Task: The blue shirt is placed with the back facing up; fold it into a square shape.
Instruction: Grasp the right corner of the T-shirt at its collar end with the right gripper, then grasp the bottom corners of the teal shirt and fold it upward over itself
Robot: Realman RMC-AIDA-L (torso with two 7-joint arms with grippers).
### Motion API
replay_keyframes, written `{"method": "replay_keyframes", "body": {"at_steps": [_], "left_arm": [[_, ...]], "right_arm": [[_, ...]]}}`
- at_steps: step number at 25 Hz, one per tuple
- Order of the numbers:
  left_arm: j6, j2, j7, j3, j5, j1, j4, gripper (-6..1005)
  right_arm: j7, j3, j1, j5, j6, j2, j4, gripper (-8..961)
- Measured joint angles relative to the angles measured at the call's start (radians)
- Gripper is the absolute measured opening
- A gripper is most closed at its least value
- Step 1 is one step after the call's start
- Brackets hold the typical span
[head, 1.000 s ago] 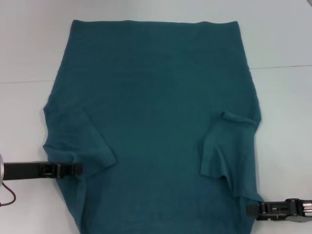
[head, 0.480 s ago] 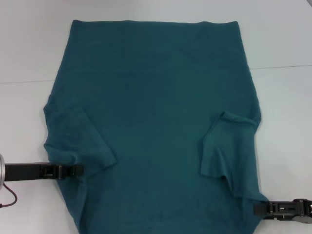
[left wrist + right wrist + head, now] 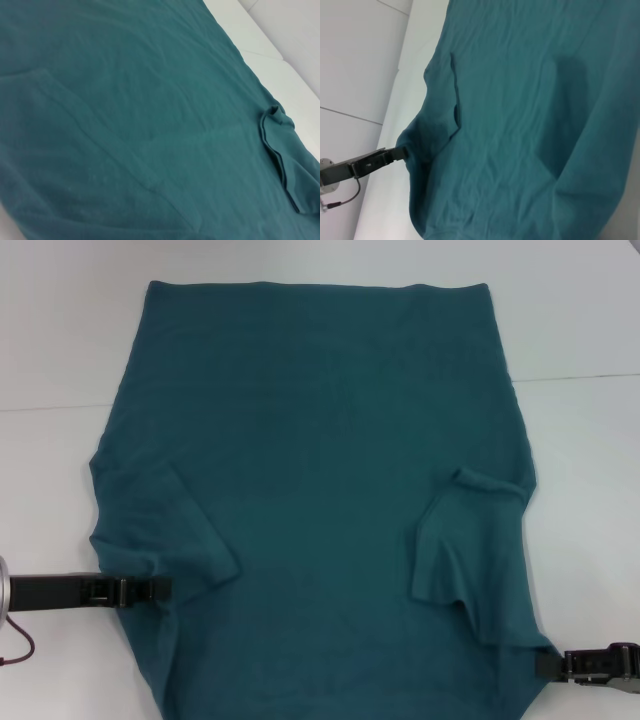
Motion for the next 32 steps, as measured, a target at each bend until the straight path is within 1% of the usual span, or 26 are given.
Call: {"method": "replay_keyframes", "body": {"at_steps": [4, 10, 15, 17, 24, 27, 32], "left_arm": [[0.000, 0.002, -0.001, 0.000, 0.000, -0.004, 0.000, 17], [0.000, 0.002, -0.003, 0.000, 0.000, -0.004, 0.000, 17], [0.002, 0.002, -0.008, 0.000, 0.000, -0.001, 0.002, 16], [0.007, 0.002, -0.011, -0.001, 0.000, 0.003, 0.004, 16], [0.049, 0.001, -0.023, -0.017, 0.000, 0.023, 0.010, 16], [0.077, 0.000, -0.023, -0.039, 0.000, 0.044, 0.022, 16], [0.124, 0.000, -0.015, -0.068, -0.017, 0.097, 0.050, 16]], "right_arm": [[0.002, 0.001, -0.001, -0.002, 0.007, -0.002, 0.000, 339], [0.002, 0.004, -0.019, 0.000, 0.018, -0.006, -0.001, 108], [-0.025, 0.053, -0.046, 0.003, 0.022, -0.019, -0.002, 35], [-0.044, 0.080, -0.055, 0.003, 0.024, -0.023, -0.003, 35], [-0.116, 0.162, -0.065, 0.004, 0.044, -0.029, -0.004, 36], [-0.133, 0.186, -0.065, 0.008, 0.048, -0.032, -0.004, 36], [-0.140, 0.202, -0.068, 0.015, 0.058, -0.046, -0.008, 35]]}}
